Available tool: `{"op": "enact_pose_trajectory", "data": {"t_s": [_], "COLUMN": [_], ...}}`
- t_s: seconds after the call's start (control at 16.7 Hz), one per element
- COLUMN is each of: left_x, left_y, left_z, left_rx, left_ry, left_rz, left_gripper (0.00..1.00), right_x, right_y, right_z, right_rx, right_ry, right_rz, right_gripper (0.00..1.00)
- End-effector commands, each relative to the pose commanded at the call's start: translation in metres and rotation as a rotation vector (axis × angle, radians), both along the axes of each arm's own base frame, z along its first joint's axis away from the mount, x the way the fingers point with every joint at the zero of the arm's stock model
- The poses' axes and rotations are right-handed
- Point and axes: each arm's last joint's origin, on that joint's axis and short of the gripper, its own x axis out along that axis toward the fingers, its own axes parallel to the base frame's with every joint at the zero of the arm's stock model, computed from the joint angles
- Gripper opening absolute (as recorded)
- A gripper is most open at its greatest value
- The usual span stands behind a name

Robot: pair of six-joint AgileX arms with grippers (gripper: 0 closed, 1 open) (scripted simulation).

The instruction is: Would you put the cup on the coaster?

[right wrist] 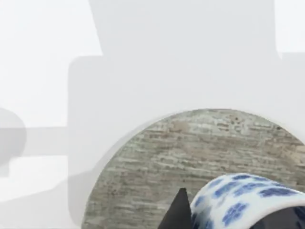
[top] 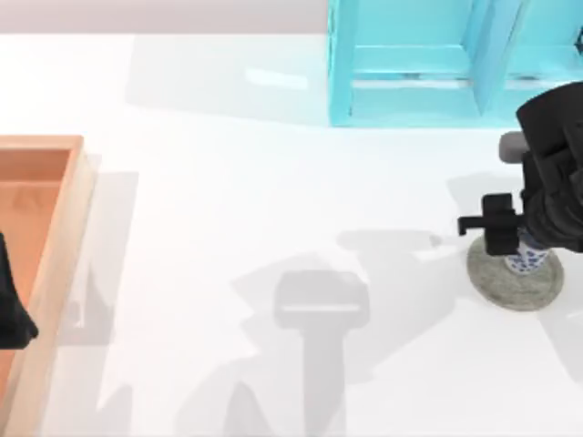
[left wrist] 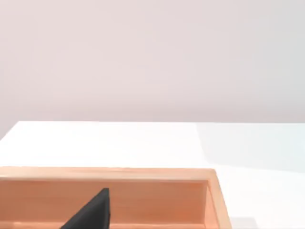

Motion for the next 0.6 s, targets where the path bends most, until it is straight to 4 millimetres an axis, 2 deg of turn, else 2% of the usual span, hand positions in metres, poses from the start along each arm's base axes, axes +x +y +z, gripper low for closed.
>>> {"op": "enact_pose_trajectory", "data": {"t_s": [0.36,0.6], "left_x": [0.0000,0.0000], "left_y": [0.0000,0.0000], "left_z": [0.0000,0.0000], "left_rx": [0.000,0.000], "left_ry": [0.000,0.000], "left_rz": [0.000,0.000], "left_gripper": [1.00,1.00], "right_x": [0.0000,0.0000], "right_y": [0.0000,0.0000], "right_z": [0.0000,0.0000], "right_rx": [0.000,0.000], "right_ry": [0.000,0.000], "right_rz": [0.000,0.000], "right_gripper": [0.98,1.00]}}
